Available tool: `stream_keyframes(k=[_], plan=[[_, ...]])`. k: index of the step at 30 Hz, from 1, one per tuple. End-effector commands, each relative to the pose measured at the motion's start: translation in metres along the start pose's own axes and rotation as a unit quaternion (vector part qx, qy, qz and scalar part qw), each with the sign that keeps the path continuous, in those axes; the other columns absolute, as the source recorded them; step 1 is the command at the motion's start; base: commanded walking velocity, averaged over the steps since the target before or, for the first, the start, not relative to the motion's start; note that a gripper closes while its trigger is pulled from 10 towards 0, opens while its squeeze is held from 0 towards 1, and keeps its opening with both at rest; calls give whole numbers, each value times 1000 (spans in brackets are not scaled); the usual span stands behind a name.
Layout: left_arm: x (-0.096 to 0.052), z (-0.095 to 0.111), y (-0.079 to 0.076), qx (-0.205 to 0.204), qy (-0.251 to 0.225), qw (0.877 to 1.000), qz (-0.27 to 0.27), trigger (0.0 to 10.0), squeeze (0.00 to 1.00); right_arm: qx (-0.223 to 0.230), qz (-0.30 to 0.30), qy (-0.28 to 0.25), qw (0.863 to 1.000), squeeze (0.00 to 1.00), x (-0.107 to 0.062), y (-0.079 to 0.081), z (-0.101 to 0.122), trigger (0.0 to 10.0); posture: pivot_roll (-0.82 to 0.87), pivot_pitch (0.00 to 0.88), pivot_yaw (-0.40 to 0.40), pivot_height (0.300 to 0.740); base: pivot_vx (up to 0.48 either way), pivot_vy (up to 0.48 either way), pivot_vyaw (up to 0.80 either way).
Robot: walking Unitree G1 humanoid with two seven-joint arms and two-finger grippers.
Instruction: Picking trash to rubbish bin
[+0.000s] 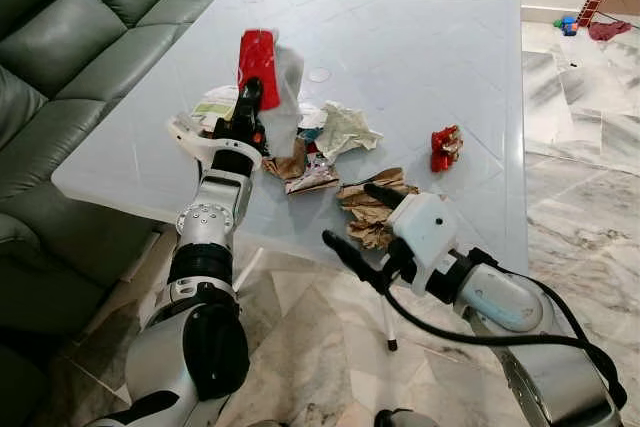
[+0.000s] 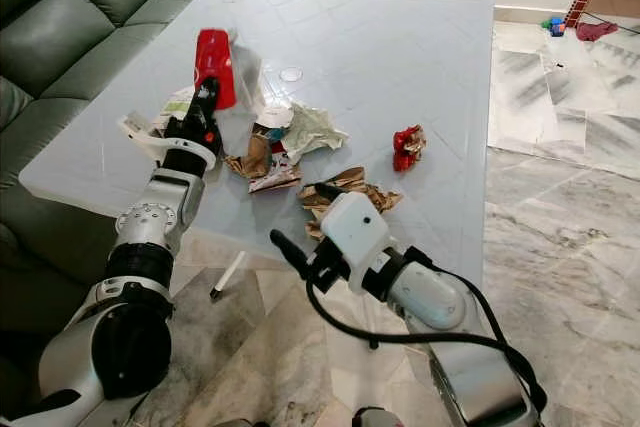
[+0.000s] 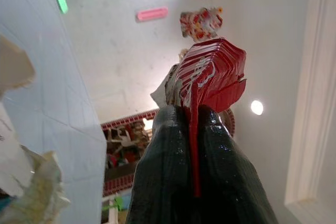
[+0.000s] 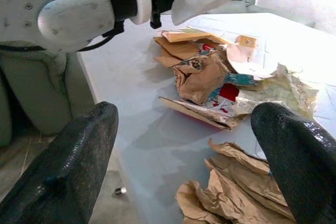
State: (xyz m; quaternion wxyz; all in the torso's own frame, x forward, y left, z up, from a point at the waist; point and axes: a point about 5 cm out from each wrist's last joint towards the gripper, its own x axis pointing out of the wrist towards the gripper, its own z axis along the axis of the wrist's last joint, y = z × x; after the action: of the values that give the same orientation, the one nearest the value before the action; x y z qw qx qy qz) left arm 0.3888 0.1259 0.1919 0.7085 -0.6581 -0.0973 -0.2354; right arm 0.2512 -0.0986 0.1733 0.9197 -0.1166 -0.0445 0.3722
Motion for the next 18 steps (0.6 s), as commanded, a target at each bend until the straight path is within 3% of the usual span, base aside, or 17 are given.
stream_keyframes(k=[1, 2, 3, 4, 9, 13, 18], plan=[[-4, -3, 1, -2, 11, 1000, -4, 0, 0, 14, -20, -10, 1000, 0, 2, -7, 2, 10000, -146, 127, 83, 740, 0, 0, 0], [-3, -7, 1, 4, 21, 1000, -3, 6745, 0, 20, -36, -16, 999, 0, 5, -13, 3, 10000, -145, 124, 81, 740, 0, 0, 0], [-3, -10, 1, 7, 27, 1000, -3, 6745, 0, 24, -47, -20, 998, 0, 6, -17, 4, 10000, -144, 123, 81, 740, 0, 0, 0], [-3, -16, -1, 30, 47, 998, -6, 10000, 0, 35, -77, -31, 996, 0, 11, -28, 7, 10000, -140, 121, 78, 740, 0, 0, 0], [-5, -24, -5, 35, 64, 997, -17, 10000, 0, 57, -104, -48, 992, 0, 17, -43, 12, 10000, -131, 117, 75, 740, 0, 0, 0], [-6, -24, -10, 14, 64, 997, -35, 10000, 0, 114, -106, -86, 984, 0, 27, -55, 23, 10000, -122, 115, 74, 740, 0, 0, 0], [-7, -24, -13, 15, 67, 997, -39, 10000, 0, 142, -93, -99, 980, 0, 34, -58, 28, 10000, -119, 111, 72, 740, 0, 0, 0]])
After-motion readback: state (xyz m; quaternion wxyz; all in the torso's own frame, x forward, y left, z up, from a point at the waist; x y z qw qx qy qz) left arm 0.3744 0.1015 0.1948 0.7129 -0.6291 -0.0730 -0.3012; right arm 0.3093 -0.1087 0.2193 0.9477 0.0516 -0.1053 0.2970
